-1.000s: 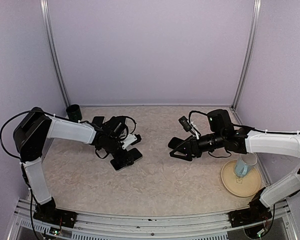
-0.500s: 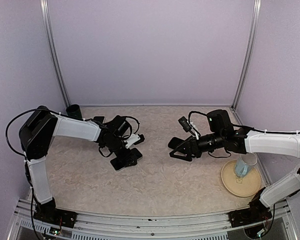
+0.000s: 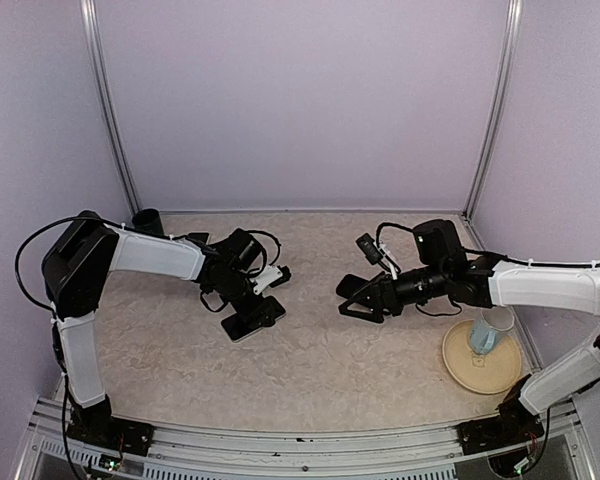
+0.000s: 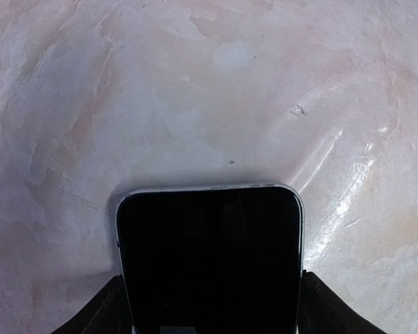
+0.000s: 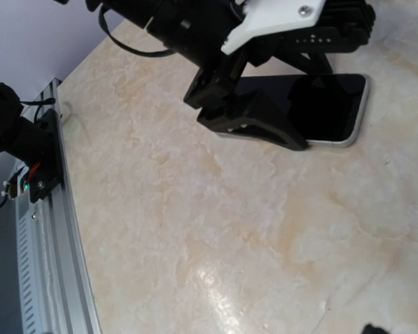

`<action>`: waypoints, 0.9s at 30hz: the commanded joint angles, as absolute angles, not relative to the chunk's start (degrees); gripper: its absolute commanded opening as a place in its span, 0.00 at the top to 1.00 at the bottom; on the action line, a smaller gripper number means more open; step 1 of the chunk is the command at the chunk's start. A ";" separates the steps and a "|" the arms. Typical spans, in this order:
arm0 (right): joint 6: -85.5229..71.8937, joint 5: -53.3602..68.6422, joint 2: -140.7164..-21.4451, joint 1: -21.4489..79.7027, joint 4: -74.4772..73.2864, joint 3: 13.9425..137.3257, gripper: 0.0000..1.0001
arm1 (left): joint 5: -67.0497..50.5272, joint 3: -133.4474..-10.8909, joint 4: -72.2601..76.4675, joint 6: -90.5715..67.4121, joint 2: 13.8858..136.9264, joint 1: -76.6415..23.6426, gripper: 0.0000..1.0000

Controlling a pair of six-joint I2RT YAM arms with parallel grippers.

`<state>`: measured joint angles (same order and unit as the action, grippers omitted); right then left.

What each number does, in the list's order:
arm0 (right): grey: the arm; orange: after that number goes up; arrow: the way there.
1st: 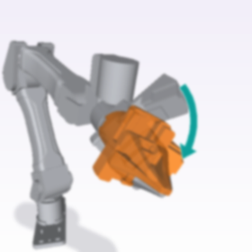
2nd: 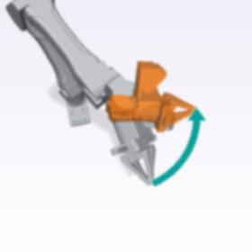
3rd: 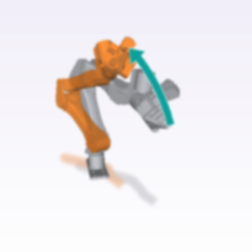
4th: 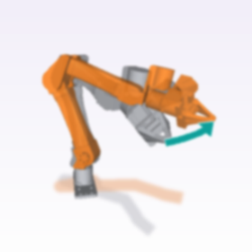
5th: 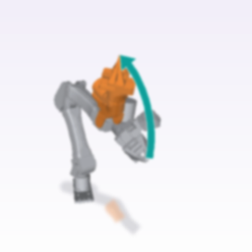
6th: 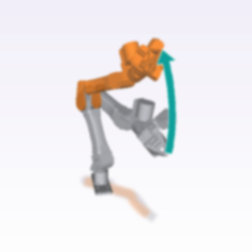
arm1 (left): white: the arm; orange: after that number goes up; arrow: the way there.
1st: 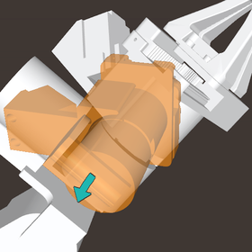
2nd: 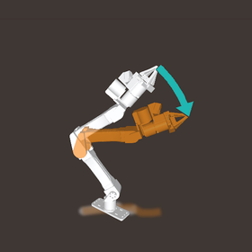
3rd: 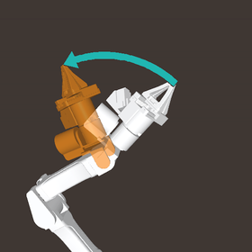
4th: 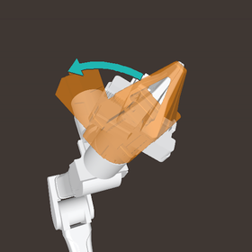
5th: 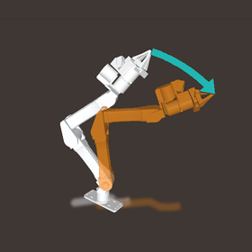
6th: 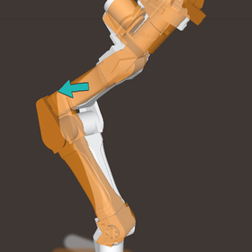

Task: Put the phone into the phone case
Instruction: Pick up the phone from the center of the board.

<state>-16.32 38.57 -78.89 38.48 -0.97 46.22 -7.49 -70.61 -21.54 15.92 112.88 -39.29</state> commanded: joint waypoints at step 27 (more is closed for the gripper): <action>-33.08 41.62 -93.06 38.80 8.69 50.79 0.14 | -3.21 -68.22 -16.06 11.23 101.21 -48.61 0.45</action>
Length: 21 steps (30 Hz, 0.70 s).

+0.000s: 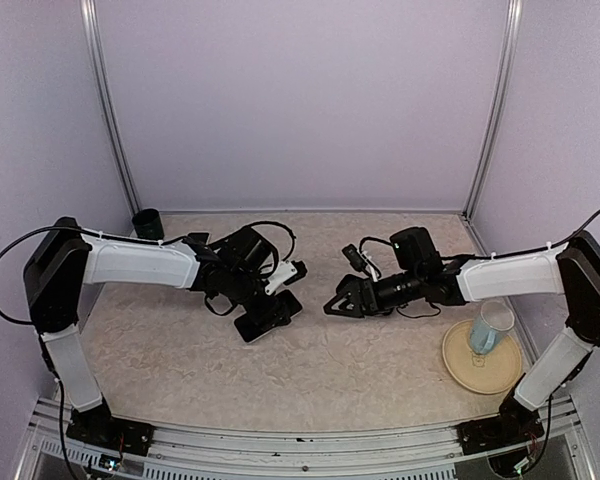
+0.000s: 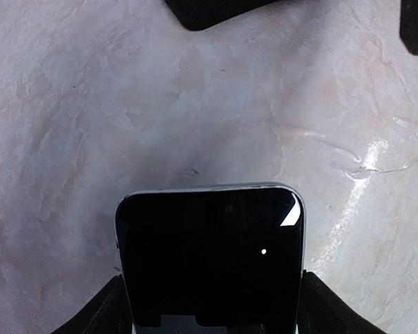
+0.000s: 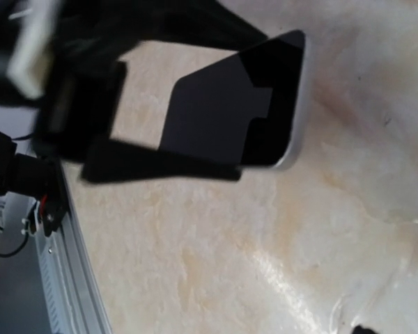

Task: Put the phone into the phone case
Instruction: Pick up the phone from the center of the board, then pass from the left arm to the right

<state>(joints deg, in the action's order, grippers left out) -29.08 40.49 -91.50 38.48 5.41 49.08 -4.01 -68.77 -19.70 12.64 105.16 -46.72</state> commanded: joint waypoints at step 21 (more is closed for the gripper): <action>-44.33 46.32 -100.09 38.97 17.81 52.07 0.22 | 1.81 -69.33 -14.79 11.15 98.26 -58.73 0.44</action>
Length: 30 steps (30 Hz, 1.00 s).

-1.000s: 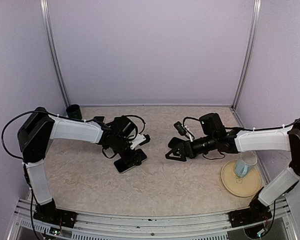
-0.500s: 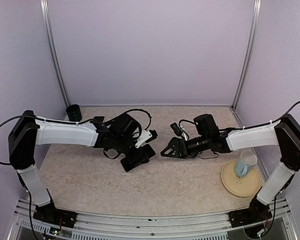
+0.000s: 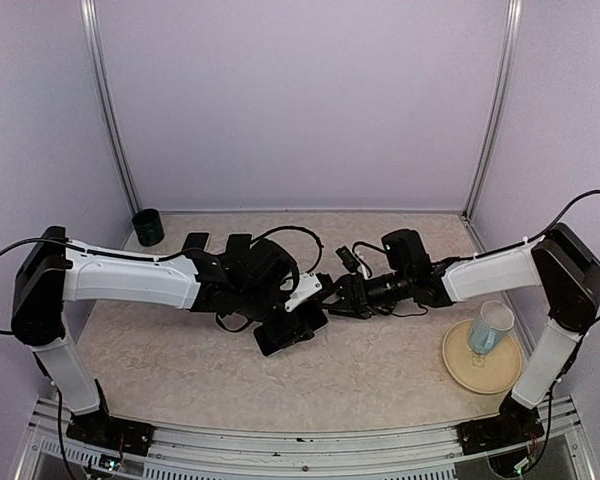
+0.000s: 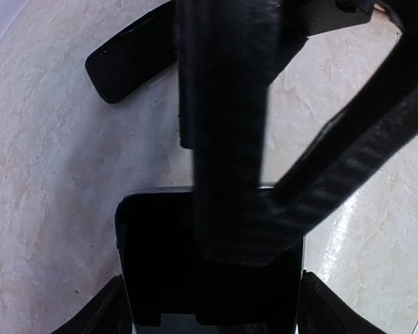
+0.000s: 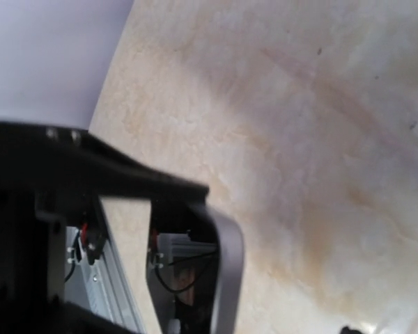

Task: Put the phone into the phone case
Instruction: Pass from the left arm to the right

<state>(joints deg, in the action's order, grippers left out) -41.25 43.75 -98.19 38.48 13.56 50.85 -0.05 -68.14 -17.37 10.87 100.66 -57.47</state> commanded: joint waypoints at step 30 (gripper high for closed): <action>-47.54 50.01 -104.30 42.07 22.45 52.30 1.00 | 6.94 -68.49 -11.54 12.48 98.06 -61.77 0.30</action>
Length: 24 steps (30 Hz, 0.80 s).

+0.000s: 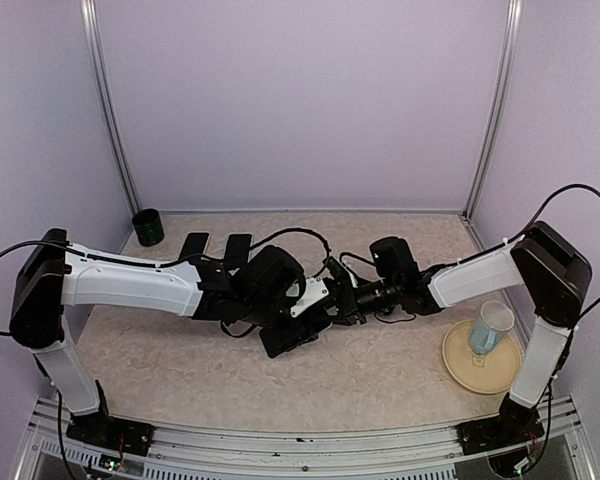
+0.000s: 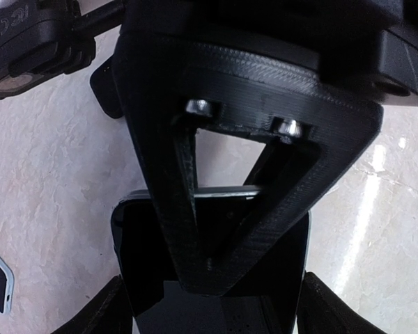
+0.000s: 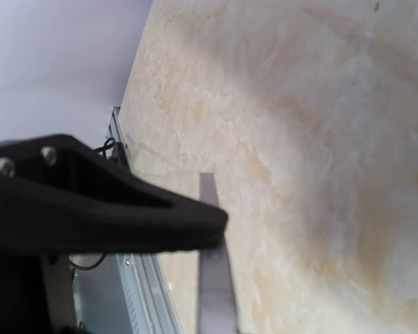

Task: Put the phone into the phone case
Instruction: Pass from the left arm to the right

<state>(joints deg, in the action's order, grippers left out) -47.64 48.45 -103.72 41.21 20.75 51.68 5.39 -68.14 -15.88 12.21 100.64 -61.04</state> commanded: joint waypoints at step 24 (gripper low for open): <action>-41.80 46.74 -93.63 38.41 15.02 50.46 1.00 | 26.26 -62.56 -5.48 -2.23 86.00 -61.43 0.01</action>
